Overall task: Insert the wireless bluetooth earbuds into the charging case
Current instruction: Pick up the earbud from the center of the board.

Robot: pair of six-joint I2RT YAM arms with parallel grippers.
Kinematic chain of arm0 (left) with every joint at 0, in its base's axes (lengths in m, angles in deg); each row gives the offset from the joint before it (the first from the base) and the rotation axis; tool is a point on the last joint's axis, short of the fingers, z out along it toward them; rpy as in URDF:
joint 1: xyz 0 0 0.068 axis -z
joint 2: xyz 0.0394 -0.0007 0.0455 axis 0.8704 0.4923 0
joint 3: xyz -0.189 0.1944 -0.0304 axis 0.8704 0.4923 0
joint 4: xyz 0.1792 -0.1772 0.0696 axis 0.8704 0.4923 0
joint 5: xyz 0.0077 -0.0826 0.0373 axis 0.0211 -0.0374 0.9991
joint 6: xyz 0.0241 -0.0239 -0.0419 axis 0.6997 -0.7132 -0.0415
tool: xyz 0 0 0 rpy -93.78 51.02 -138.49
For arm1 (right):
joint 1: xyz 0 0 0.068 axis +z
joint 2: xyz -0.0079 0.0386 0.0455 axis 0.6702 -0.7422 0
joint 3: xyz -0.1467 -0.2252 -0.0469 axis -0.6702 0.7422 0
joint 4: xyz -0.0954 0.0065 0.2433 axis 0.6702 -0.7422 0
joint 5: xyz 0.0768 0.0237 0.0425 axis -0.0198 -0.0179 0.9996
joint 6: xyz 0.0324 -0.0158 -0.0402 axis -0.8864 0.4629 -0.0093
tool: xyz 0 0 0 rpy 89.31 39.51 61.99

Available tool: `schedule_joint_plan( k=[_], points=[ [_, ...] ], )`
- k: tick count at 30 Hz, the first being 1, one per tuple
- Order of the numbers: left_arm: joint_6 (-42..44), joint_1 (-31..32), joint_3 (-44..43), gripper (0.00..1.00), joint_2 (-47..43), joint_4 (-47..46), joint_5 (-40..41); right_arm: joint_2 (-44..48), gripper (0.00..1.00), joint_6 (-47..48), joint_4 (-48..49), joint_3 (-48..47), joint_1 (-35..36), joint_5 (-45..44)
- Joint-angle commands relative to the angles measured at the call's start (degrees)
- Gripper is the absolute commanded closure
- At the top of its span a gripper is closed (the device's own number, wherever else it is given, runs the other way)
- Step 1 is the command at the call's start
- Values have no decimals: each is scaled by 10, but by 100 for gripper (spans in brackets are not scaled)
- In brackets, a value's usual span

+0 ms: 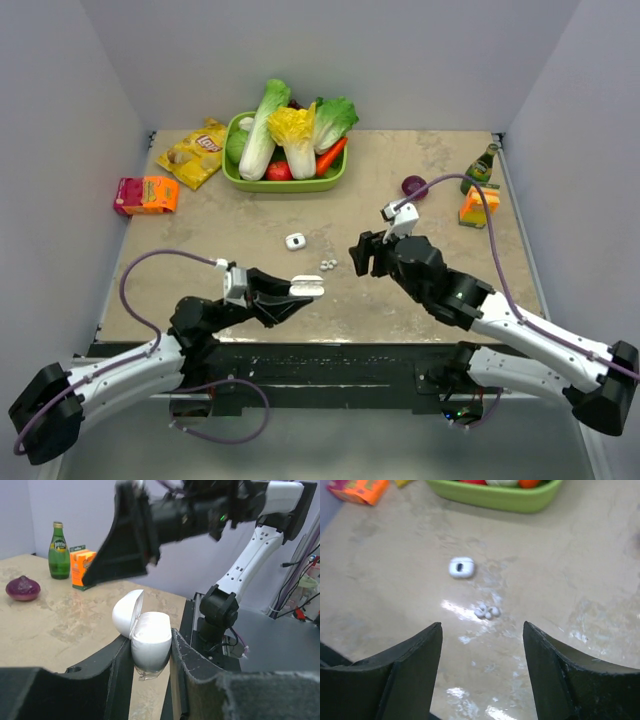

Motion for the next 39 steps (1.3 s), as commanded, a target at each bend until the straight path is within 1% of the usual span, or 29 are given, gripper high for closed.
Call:
schedule_joint_plan(
  k=[1, 2, 5, 8, 9, 10, 12, 14, 15, 18, 19, 23, 25, 27, 30, 34, 39],
  points=[
    [-9, 5, 43, 100, -79, -65, 30, -15, 32, -77, 54, 72, -41, 52],
    [-17, 6, 60, 100, -90, -74, 28, -17, 32, -74, 75, 82, -42, 59],
    [-27, 6, 90, 100, -114, -134, -18, -36, 32, -67, 87, 97, -42, 67],
    [-39, 8, 99, 100, -101, -176, -45, -60, 32, -62, 91, 92, -44, 55],
    [-44, 9, 104, 100, -96, -219, -47, -65, 32, -58, 96, 93, -48, 48],
    [-56, 9, 107, 100, -92, -237, -46, -70, 32, -57, 106, 95, -50, 45],
    [-62, 9, 110, 100, -82, -255, -46, -96, 32, -47, 119, 100, -64, 61],
    [-61, 9, 108, 100, -80, -245, -42, -123, 35, -41, 125, 97, -72, 79],
    [-60, 9, 109, 100, -80, -240, -39, -151, 37, -36, 127, 96, -75, 82],
    [-61, 9, 115, 100, -85, -232, -20, -196, 46, -33, 157, 101, -82, 100],
    [-60, 9, 117, 100, -89, -227, -15, -206, 51, -33, 173, 100, -85, 104],
    [-49, 10, 118, 100, -109, -188, 14, -276, 57, -27, 190, 68, -86, 108],
    [-44, 10, 115, 100, -116, -164, 21, -310, 58, -21, 188, 54, -86, 106],
    [-44, 10, 115, 100, -122, -152, 27, -324, 57, -19, 195, 44, -87, 106],
    [-41, 10, 115, 100, -118, -149, 28, -354, 55, -19, 201, 29, -90, 101],
    [-43, 10, 113, 100, -105, -152, 27, -381, 55, -24, 214, 13, -101, 95],
    [-40, 10, 113, 100, -105, -145, 28, -430, 57, -18, 207, -22, -115, 92]
  ],
)
